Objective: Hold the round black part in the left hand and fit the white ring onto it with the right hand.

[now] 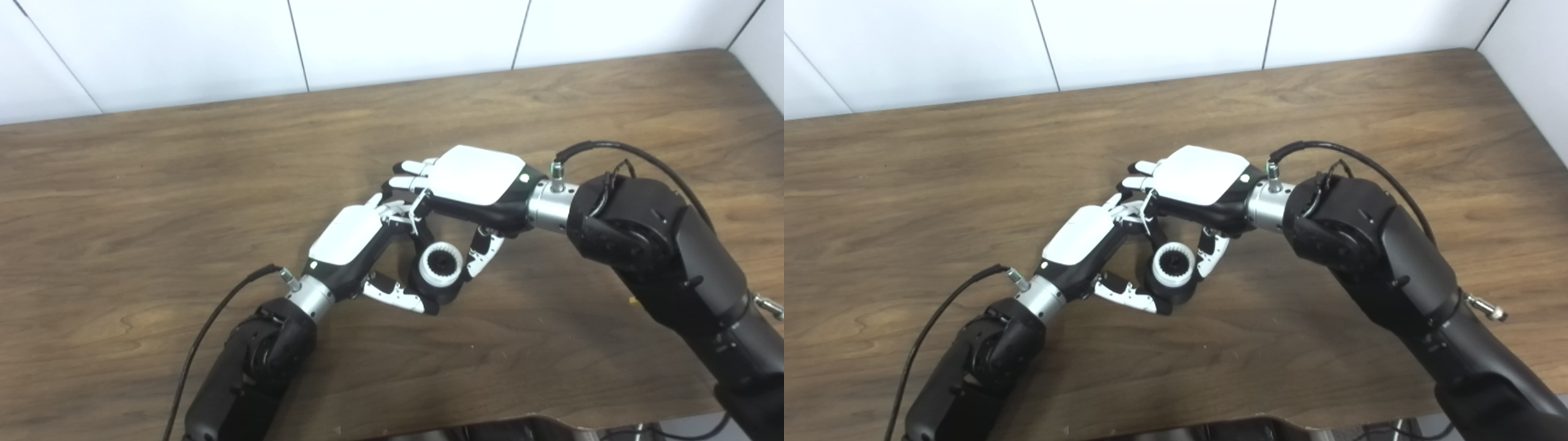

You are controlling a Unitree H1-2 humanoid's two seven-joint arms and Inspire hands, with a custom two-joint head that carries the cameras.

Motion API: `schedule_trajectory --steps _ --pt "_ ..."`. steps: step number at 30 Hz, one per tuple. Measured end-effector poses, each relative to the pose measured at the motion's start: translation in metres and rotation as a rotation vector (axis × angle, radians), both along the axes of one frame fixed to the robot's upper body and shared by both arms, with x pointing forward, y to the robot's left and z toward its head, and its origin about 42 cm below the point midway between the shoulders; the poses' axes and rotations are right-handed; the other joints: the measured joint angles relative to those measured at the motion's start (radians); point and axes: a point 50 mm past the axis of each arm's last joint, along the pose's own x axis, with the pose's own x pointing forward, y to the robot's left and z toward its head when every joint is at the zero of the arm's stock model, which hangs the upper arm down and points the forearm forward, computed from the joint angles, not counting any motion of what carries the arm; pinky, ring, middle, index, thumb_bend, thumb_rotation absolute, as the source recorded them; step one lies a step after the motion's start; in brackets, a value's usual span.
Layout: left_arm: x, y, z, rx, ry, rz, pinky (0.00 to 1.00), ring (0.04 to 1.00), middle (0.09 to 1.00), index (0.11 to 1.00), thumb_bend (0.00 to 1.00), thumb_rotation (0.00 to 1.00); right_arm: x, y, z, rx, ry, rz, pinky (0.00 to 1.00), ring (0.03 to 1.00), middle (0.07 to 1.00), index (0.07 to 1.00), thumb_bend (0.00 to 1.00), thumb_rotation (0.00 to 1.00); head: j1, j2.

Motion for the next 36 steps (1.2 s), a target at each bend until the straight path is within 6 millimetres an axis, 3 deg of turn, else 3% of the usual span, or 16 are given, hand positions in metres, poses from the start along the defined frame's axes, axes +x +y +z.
schedule_trajectory --steps 11,13,20,36 --pt "-0.0007 0.0021 0.0031 -0.002 -0.011 0.001 1.00 0.892 0.850 0.477 0.52 0.05 0.0003 -0.0001 -0.0007 -0.019 0.007 -0.008 0.90 1.000 0.958 0.497 0.52 0.15 -0.002 0.000" --pt "-0.0008 0.0020 0.0031 -0.002 -0.011 0.001 1.00 0.893 0.852 0.477 0.52 0.05 0.0004 -0.0001 -0.0006 -0.021 0.009 -0.008 0.89 1.000 0.960 0.653 0.73 0.24 -0.002 0.000" --pt "-0.0005 0.0027 0.0032 -0.002 -0.012 0.003 1.00 0.895 0.851 0.477 0.52 0.05 0.0008 0.0004 -0.0018 -0.019 0.046 -0.031 0.93 1.000 0.986 0.828 0.93 0.40 0.000 -0.003" --pt "-0.0004 0.0026 0.0031 -0.003 -0.013 0.005 1.00 0.889 0.848 0.477 0.52 0.05 -0.0015 0.0005 0.0012 -0.001 0.067 -0.042 0.98 1.000 1.000 0.903 1.00 0.45 0.005 -0.009"
